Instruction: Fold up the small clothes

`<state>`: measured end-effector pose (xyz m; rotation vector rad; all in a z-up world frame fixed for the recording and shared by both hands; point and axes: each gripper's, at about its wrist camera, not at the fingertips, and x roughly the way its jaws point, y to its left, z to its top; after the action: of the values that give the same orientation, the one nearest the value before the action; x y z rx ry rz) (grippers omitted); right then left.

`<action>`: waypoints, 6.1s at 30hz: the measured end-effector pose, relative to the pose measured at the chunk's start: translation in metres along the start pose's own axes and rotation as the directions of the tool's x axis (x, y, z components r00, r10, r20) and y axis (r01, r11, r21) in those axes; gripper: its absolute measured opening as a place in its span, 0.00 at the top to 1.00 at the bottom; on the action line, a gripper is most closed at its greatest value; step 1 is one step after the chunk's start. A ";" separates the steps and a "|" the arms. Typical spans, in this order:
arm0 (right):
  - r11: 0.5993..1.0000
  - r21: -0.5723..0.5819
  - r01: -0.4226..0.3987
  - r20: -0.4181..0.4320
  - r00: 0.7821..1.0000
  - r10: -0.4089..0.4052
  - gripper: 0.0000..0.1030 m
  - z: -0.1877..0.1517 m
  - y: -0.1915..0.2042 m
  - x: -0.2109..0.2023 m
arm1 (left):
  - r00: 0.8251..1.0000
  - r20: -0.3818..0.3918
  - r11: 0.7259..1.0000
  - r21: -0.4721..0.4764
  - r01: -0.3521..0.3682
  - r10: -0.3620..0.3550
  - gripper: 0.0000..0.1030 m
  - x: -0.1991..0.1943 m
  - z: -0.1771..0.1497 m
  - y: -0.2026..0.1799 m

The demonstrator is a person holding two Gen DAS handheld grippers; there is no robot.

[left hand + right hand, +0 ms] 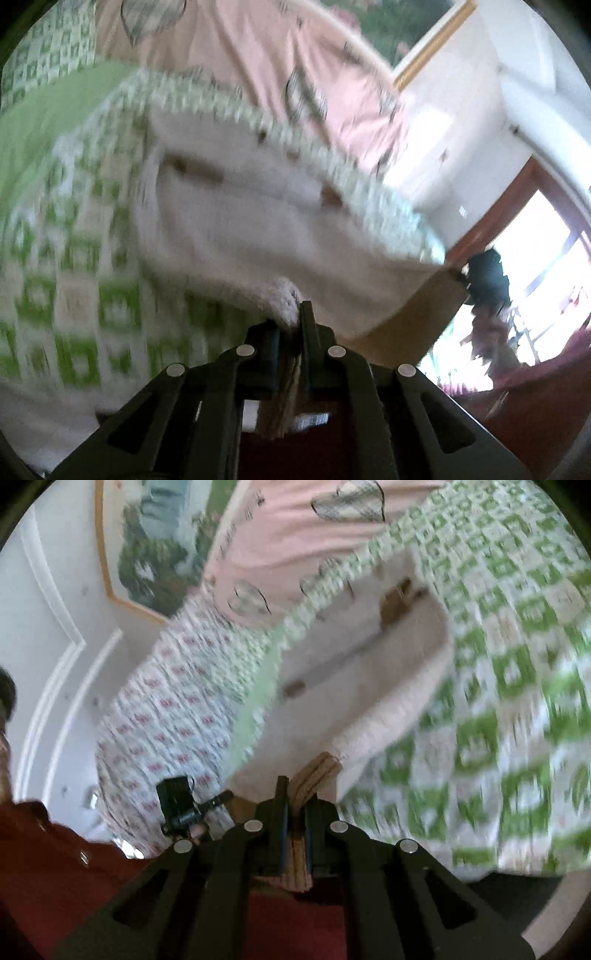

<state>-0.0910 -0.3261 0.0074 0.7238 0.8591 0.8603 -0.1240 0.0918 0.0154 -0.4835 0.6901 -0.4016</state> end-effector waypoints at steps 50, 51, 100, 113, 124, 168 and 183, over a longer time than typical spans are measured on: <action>0.859 -0.464 0.216 -0.258 0.895 -0.364 0.56 0.189 -0.028 0.246 | 0.977 -0.160 0.988 0.089 -0.127 0.140 0.55 0.251 0.193 0.066; 0.859 -0.466 0.213 -0.282 0.884 -0.372 0.56 0.191 -0.031 0.253 | 0.972 -0.172 0.985 0.089 -0.145 0.158 0.56 0.258 0.198 0.073; 0.917 -0.073 0.393 0.016 0.920 -0.393 0.38 0.094 -0.033 0.167 | 0.971 -0.003 0.889 -0.401 -0.222 0.240 0.43 0.151 0.065 0.065; 0.928 -0.082 0.364 0.012 0.931 -0.364 0.37 0.093 -0.023 0.167 | 0.949 0.085 0.803 -0.559 -0.206 0.303 0.43 0.152 0.082 0.121; 0.931 -0.064 0.359 0.019 0.933 -0.358 0.37 0.104 -0.034 0.166 | 0.906 0.141 0.774 -0.581 -0.251 0.400 0.82 0.158 0.122 0.158; 0.935 -0.245 0.255 -0.095 0.954 -0.285 0.84 0.288 -0.053 0.220 | 0.996 -0.045 0.985 0.162 -0.063 0.071 0.93 0.348 0.173 -0.107; 0.891 -0.237 0.388 -0.073 0.907 -0.414 0.83 0.273 -0.116 0.193 | 0.976 -0.217 0.986 0.168 0.022 0.015 0.56 0.387 0.147 -0.118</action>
<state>0.2558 -0.2663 -0.0248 0.2846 0.9643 0.6141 0.2262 -0.1560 -0.0173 -0.2811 0.8587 -0.5175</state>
